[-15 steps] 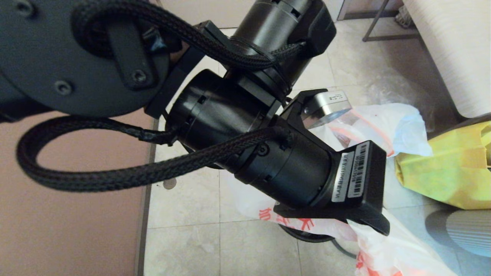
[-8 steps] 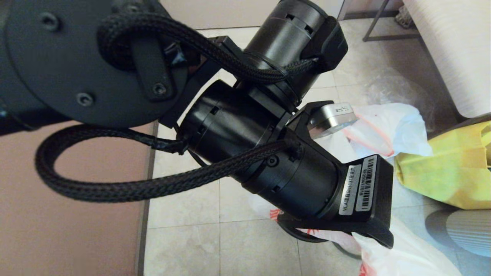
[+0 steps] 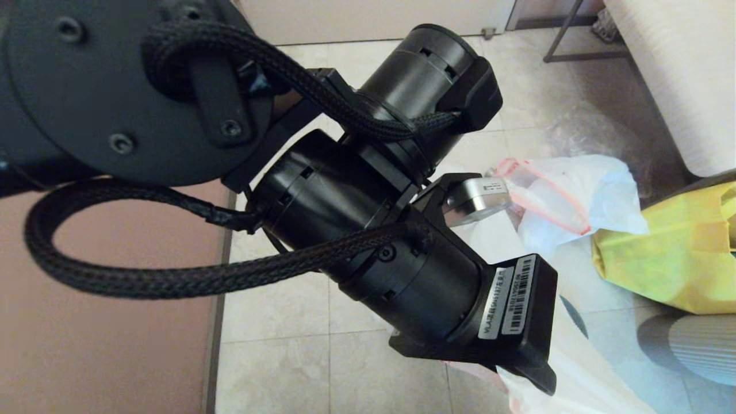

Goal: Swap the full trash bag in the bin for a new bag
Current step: Put the new garbage bag on the trash can

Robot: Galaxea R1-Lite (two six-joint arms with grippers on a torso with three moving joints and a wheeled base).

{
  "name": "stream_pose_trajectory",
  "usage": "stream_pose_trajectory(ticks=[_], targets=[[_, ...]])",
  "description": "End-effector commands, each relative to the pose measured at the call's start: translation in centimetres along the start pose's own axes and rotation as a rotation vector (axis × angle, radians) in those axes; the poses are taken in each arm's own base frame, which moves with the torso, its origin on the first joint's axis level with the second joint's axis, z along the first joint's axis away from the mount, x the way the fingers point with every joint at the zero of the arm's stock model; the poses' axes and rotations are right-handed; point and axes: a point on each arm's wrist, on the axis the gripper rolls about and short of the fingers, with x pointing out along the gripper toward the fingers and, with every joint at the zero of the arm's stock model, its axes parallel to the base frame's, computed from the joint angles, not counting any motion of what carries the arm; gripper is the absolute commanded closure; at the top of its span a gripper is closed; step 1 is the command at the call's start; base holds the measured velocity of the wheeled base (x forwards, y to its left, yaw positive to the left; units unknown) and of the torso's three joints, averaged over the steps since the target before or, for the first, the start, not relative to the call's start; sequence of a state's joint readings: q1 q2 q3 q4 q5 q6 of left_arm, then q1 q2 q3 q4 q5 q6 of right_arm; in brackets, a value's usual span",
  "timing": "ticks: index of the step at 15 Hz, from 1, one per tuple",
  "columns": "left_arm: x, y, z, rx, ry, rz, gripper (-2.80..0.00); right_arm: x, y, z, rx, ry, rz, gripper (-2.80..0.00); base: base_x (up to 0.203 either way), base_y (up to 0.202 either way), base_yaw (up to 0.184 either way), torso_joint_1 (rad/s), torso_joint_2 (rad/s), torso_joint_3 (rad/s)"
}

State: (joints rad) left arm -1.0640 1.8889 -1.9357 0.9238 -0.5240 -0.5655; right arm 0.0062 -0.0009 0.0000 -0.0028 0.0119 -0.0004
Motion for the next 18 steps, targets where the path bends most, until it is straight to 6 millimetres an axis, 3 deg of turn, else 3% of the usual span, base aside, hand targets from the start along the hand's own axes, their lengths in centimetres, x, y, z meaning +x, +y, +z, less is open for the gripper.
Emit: stream_pose_trajectory(ticks=[1, 7, 11, 14, 18], targets=[[0.1, 0.2, -0.1, -0.017, 0.017, 0.007, 0.00, 0.0, 0.0, 0.0, -0.001, 0.001, 0.002, 0.00, 0.000, 0.000, 0.000, 0.000, 0.00, 0.000], [0.4, -0.1, -0.4, -0.035, 0.036, 0.008, 0.00, 0.1, 0.0, 0.2, 0.000, 0.031, -0.018, 0.00, 0.000, 0.000, 0.000, 0.000, 0.00, 0.000], [1.1, 0.6, 0.2, -0.049, 0.036, 0.025, 0.00, -0.2, 0.0, 4.2, -0.017, 0.065, -0.003, 0.00, 0.000, 0.000, 0.000, 0.000, 0.00, 0.000], [1.3, 0.7, 0.3, -0.050, 0.036, 0.026, 0.00, 0.2, 0.4, 7.9, -0.012, 0.105, 0.174, 0.00, 0.000, 0.000, 0.000, 0.000, 0.00, 0.000], [1.5, 0.8, 0.3, -0.052, 0.038, 0.029, 0.00, -1.3, 1.1, 9.9, -0.032, 0.319, 0.490, 0.00, 0.000, 0.000, 0.000, 0.000, 0.00, 0.000]])
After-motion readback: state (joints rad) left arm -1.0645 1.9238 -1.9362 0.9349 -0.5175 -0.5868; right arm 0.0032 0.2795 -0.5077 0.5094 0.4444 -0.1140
